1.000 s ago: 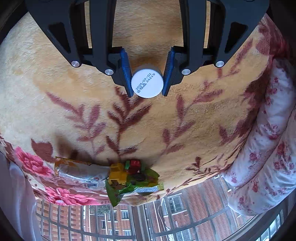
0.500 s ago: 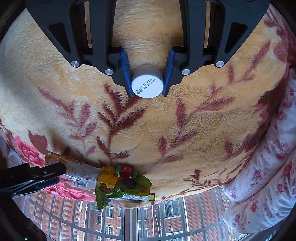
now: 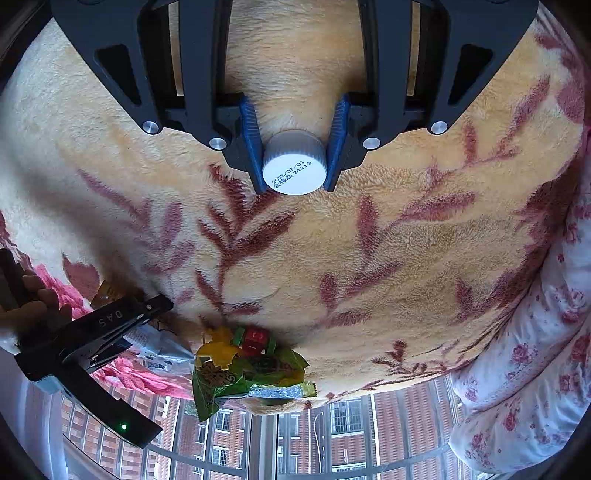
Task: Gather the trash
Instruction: 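Grasp the orange drink pouch with the right gripper while the left holds the cap, then lower the cap and drink pouch into the orange bucket and open both grippers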
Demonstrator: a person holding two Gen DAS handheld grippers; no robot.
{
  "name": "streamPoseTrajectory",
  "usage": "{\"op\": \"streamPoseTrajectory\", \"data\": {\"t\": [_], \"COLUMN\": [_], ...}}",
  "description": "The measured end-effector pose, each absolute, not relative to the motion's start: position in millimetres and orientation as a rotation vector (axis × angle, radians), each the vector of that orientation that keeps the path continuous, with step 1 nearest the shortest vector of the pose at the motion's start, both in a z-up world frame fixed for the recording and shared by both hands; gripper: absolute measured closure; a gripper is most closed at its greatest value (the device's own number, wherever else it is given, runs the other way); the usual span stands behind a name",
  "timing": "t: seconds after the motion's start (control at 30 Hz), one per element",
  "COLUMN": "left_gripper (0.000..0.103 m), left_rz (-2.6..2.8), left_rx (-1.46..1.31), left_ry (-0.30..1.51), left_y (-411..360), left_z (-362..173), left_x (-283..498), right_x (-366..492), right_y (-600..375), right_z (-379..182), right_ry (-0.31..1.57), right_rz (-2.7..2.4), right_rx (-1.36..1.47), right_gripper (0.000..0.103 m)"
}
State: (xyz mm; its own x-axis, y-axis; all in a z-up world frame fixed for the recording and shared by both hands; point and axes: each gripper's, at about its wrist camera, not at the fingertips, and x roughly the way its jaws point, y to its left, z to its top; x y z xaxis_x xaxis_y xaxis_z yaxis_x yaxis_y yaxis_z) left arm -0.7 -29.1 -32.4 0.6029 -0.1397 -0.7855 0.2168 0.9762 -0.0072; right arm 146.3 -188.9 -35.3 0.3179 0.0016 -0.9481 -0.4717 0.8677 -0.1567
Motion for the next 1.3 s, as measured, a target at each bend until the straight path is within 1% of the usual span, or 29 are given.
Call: {"op": "streamPoseTrajectory", "data": {"t": [0.03, 0.07, 0.17, 0.47, 0.63, 0.83, 1.07, 1.3], "left_gripper": [0.072, 0.072, 0.072, 0.072, 0.072, 0.072, 0.072, 0.072], "left_rz": [-0.207, -0.207, -0.207, -0.205, -0.203, -0.206, -0.218, -0.232], "left_rx": [0.093, 0.093, 0.092, 0.090, 0.087, 0.081, 0.069, 0.082], "left_ry": [0.900, 0.900, 0.899, 0.901, 0.899, 0.885, 0.877, 0.860], "left_y": [-29, -29, -29, -29, -29, -27, -26, -26], "left_z": [-32, -33, -32, -33, -32, -23, -3, 17], "left_x": [-1, 0, 0, 0, -1, -9, -41, -95], "right_x": [148, 148, 144, 83, 29, -30, -97, -158], "right_y": [-192, -194, -201, -217, -209, -206, -209, -207], "right_z": [-37, -36, -30, -16, -6, 15, 19, 16], "right_ry": [1.232, 1.234, 1.234, 1.225, 1.183, 1.074, 1.001, 0.953], "right_rz": [0.338, 0.343, 0.351, 0.503, 0.537, 0.518, 0.442, 0.416], "right_rx": [-0.415, -0.389, -0.326, -0.063, -0.038, 0.027, 0.158, 0.194], "right_gripper": [0.054, 0.058, 0.062, 0.063, 0.063, 0.063, 0.063, 0.062]}}
